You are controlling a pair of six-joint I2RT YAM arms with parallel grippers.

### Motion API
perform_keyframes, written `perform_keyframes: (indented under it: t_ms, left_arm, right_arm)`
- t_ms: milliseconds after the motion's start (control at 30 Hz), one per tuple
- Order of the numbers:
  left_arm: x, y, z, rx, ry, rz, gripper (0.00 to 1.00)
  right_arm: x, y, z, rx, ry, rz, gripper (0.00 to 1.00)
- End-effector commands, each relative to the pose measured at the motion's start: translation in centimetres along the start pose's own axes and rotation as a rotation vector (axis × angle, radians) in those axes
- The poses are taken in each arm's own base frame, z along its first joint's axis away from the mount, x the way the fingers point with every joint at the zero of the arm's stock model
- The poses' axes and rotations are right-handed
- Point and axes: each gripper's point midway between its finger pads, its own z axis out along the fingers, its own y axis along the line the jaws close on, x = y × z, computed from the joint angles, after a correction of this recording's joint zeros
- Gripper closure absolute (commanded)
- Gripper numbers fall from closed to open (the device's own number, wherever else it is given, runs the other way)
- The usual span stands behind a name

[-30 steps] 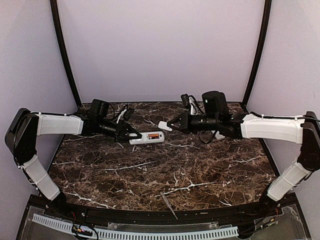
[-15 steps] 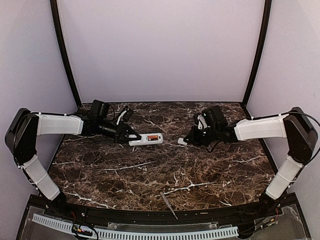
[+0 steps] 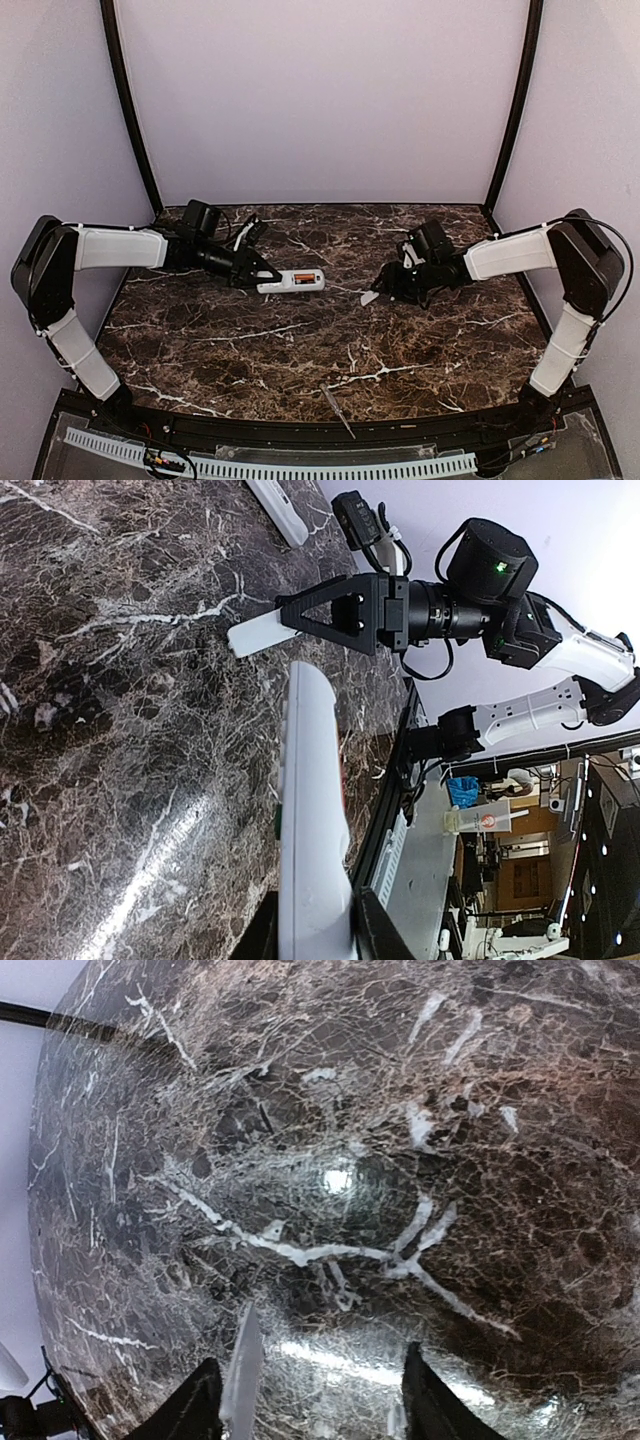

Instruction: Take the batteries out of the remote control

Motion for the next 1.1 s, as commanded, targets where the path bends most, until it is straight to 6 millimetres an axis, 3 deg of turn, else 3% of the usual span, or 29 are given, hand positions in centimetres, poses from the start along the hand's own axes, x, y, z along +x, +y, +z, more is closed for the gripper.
perform_keyframes:
  t_ms: [0, 133, 400, 600, 800, 1067]
  left_arm:
    - [-0.4, -0.6, -0.1, 0.004, 0.003, 0.028, 1.00]
    - [-0.3, -0.6, 0.1, 0.000, 0.010, 0.030, 1.00]
    - [0.1, -0.6, 0.6, -0.002, 0.030, 0.033, 1.00]
    - [1.6, 0.5, 2.1, -0.020, 0.113, -0.019, 1.00]
    - [3.8, 1.6, 4.2, -0.051, 0.219, -0.040, 1.00]
    - [5.1, 3.0, 5.0, -0.091, 0.279, -0.084, 0.95]
  right_arm:
    - [-0.5, -0.8, -0.7, 0.068, -0.015, -0.034, 0.36]
    - [-0.2, -0.7, -0.9, 0.063, -0.008, -0.044, 0.28]
    - [-0.2, -0.1, -1.5, 0.035, -0.013, -0.066, 0.24]
    - [-0.2, -0.2, -1.5, 0.044, -0.013, -0.087, 0.17]
    - [0.3, -0.2, -0.9, 0.030, 0.009, -0.091, 0.15]
    - [1.8, -1.6, 0.9, 0.134, 0.052, -0.131, 0.11]
